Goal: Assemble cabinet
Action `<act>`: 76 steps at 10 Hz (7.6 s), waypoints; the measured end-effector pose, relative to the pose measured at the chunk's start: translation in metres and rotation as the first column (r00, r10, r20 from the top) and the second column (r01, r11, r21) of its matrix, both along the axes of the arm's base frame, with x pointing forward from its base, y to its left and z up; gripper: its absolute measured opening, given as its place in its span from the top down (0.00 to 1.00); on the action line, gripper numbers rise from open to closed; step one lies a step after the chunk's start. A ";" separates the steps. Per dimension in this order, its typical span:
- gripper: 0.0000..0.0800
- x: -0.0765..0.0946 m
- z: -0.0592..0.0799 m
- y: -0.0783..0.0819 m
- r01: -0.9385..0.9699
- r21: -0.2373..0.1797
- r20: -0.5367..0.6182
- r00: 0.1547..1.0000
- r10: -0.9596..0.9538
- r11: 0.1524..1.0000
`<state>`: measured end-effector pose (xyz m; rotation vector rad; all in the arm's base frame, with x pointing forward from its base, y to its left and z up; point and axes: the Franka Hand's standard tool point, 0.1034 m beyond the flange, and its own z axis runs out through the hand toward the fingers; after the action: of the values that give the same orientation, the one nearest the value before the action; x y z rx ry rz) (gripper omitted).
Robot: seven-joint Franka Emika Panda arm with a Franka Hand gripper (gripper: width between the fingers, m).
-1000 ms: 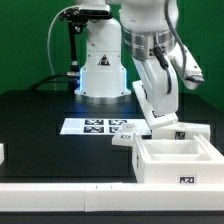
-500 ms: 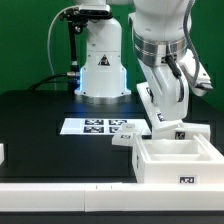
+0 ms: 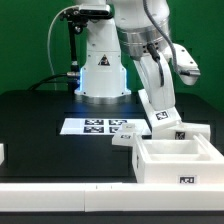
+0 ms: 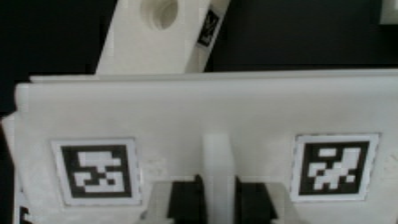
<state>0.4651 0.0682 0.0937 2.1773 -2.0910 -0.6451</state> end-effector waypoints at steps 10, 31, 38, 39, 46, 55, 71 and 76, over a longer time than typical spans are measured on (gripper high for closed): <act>0.92 -0.004 -0.007 0.007 -0.037 0.032 -0.181 0.983 0.042 0.999; 0.92 0.003 0.008 0.008 -0.060 -0.128 0.139 0.987 0.078 0.990; 0.92 -0.014 -0.004 0.057 -0.163 -0.380 0.096 0.972 0.214 0.910; 0.92 -0.021 -0.009 0.053 -0.130 -0.418 0.029 0.987 0.156 0.899; 0.92 -0.011 -0.009 0.079 -0.046 -0.332 0.332 0.929 0.162 0.942; 0.92 -0.026 -0.021 0.044 0.034 -0.284 0.271 0.961 0.046 0.958; 0.92 -0.020 -0.034 0.074 -0.063 -0.416 0.152 0.979 0.138 0.907; 0.92 -0.016 -0.020 0.089 -0.072 -0.408 0.198 0.966 0.165 0.910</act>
Offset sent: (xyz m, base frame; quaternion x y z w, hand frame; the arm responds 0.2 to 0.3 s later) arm 0.0000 0.0000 0.0000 -0.0650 0.0000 0.0000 0.9979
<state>0.4496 0.1576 0.0739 2.1932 -1.9451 0.0507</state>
